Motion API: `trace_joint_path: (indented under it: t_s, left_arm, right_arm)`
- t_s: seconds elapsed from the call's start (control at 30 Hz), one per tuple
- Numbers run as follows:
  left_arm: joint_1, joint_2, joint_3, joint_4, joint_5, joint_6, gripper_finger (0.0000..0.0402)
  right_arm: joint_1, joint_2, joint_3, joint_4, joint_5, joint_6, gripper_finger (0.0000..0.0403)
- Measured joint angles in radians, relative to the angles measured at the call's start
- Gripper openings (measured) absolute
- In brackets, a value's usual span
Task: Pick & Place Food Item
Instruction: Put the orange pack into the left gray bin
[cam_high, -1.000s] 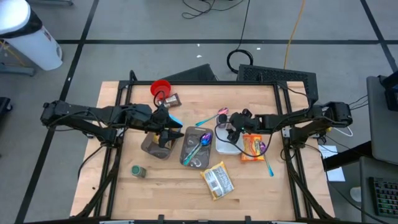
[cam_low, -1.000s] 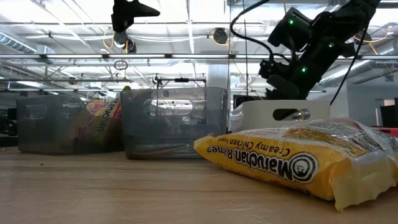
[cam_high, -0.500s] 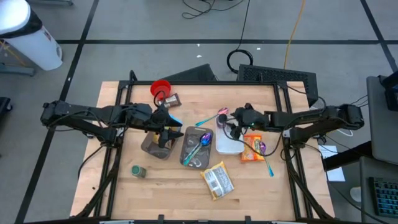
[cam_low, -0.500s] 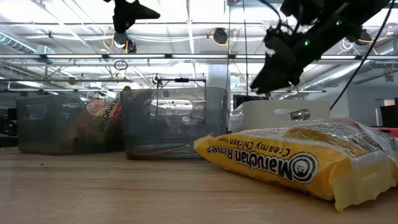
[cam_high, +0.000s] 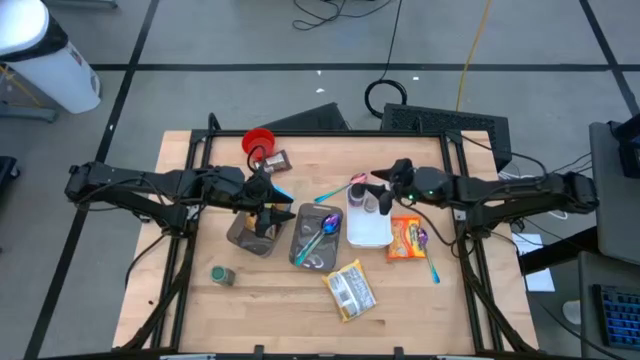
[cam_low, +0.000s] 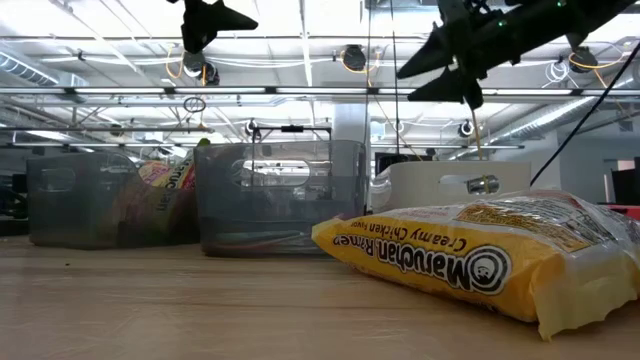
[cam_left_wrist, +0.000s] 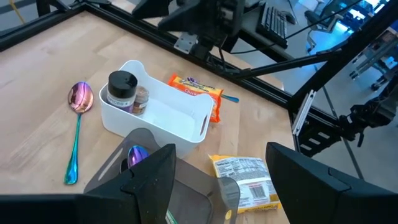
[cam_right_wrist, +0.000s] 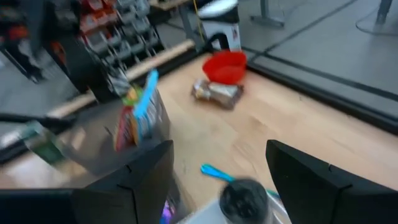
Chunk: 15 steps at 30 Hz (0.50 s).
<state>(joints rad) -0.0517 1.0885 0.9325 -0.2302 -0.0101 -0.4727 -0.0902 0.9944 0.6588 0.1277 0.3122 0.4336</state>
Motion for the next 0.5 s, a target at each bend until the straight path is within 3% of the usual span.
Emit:
trace_joint_path:
  t_s: [0.5]
  left_arm:
    - [0.000,0.000,0.000,0.003,0.000,-0.004,0.0257]
  right_arm:
    - [0.000,-0.011,0.000,0.087,0.000,0.000,0.0249]
